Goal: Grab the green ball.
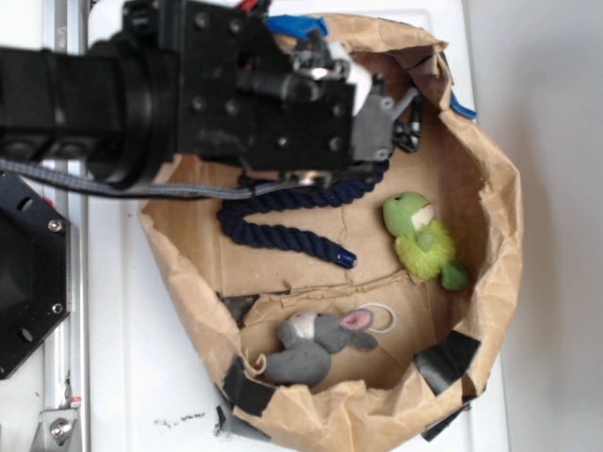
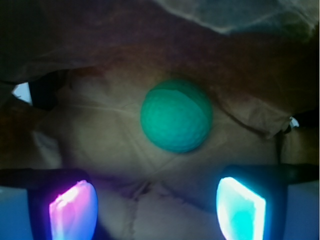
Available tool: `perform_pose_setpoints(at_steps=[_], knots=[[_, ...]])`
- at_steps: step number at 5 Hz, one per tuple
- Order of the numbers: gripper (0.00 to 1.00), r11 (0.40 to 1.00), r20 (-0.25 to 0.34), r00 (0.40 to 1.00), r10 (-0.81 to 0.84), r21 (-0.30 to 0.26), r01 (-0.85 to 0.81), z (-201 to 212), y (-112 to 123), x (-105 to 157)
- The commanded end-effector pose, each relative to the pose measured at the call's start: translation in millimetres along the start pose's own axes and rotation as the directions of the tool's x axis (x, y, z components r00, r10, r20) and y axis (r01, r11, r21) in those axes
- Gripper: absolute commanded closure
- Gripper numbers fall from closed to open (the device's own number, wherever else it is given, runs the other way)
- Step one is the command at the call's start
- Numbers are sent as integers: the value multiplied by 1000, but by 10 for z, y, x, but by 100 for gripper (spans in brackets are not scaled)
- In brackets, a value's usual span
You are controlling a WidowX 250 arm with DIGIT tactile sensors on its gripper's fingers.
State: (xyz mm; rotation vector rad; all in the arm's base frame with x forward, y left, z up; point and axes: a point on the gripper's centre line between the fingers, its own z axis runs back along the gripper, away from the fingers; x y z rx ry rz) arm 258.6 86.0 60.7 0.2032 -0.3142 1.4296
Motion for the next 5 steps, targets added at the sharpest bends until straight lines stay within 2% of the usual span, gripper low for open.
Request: perform_pose_setpoints(at_steps=[1,3,5], knots=[[0,995,104,989,104,-21,-102,-36,220,305],[0,989,168,974,149,-15,-149,-268,171,372],[0,993,172,978,119,-29,-116,-345,131,335]])
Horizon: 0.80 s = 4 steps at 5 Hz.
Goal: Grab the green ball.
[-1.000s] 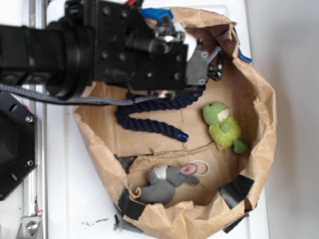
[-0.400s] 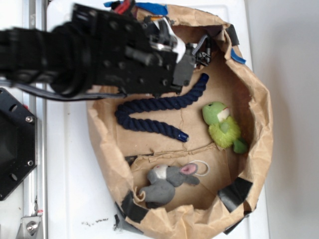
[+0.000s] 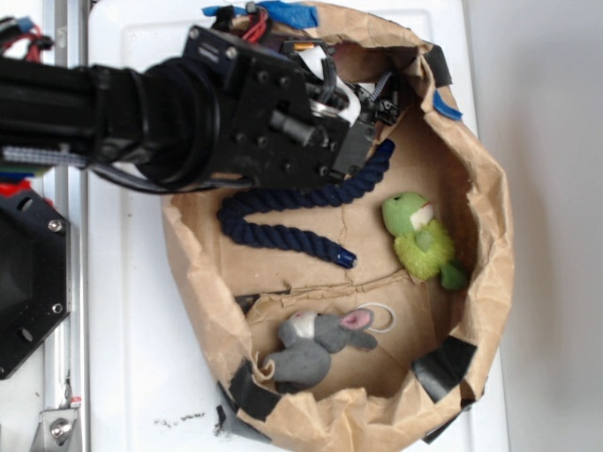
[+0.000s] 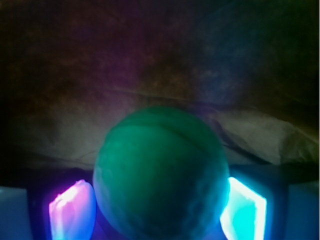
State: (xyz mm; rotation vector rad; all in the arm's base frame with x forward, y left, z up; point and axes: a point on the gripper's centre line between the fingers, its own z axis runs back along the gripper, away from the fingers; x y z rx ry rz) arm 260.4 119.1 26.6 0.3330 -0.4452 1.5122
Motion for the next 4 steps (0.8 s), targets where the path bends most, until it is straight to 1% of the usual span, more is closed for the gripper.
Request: perform_pose_setpoints(at_steps=[1,2,3,4], knots=[[100,997,-2,1000,10,-74,-10,80,132,143],[100,995,-12,1000,-28,-98,27,124,163,151],[100,968,-51,993,-107,-233,92,254,168,185],[100,890,-77,959,-274,-399,222,587,208,221]])
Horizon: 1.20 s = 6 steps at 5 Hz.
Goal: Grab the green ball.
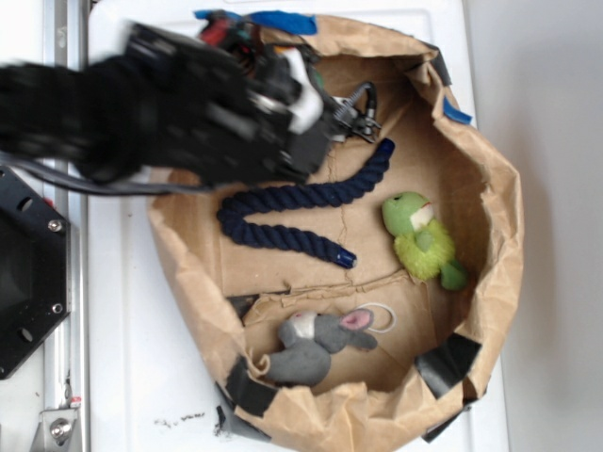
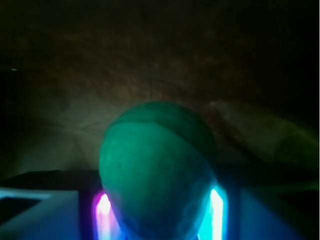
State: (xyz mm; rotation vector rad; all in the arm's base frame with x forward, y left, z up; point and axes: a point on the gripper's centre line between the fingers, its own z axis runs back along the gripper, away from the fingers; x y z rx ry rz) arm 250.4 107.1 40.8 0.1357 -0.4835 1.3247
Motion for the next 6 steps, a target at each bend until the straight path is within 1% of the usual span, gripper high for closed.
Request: perform_pose_setpoints(at_steps=[1,2,3,4,5,6], knots=[[100,914,-119,925,-360,-245,324,859,-134,238],[100,796,-148,810,-567,-350,494,1238,-197,231],[100,677,-195,662,-723,-389,625,1454,-273,166],[100,611,-243,565,-789,-410,677,1585,-351,56],[100,590,-232,544,-807,-374,716,1636,-457,-71],[100,576,-204,546,-813,-419,702,1597,-476,-139]])
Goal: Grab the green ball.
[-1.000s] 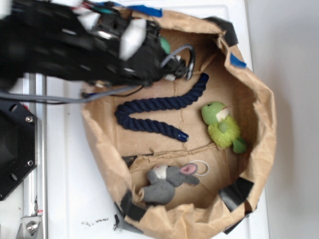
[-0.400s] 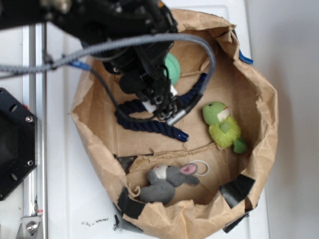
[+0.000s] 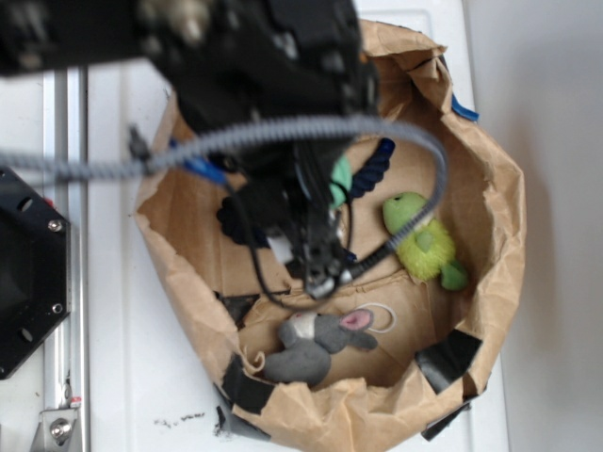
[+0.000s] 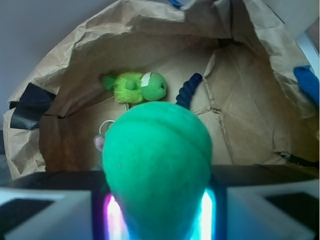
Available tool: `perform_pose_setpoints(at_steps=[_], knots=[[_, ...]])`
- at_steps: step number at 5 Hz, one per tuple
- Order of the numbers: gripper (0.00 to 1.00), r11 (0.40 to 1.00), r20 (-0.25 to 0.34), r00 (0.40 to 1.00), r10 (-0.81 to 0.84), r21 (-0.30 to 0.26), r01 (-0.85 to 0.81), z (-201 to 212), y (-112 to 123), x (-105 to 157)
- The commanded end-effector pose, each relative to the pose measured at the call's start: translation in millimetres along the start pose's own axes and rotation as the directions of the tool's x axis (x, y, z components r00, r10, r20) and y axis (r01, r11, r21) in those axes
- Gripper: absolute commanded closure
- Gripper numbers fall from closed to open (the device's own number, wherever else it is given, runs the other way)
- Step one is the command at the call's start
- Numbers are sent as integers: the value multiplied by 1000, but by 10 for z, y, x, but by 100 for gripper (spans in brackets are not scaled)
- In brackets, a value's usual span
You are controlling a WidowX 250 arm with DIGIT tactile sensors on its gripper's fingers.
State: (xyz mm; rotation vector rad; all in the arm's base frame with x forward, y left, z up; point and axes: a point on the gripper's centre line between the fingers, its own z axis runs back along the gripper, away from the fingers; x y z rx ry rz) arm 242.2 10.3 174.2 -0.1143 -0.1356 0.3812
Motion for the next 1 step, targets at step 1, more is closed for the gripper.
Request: perform_pose_setpoints(at_steps=[1], knots=[[100,999,171,985,32,-41,-25,122,141,164]])
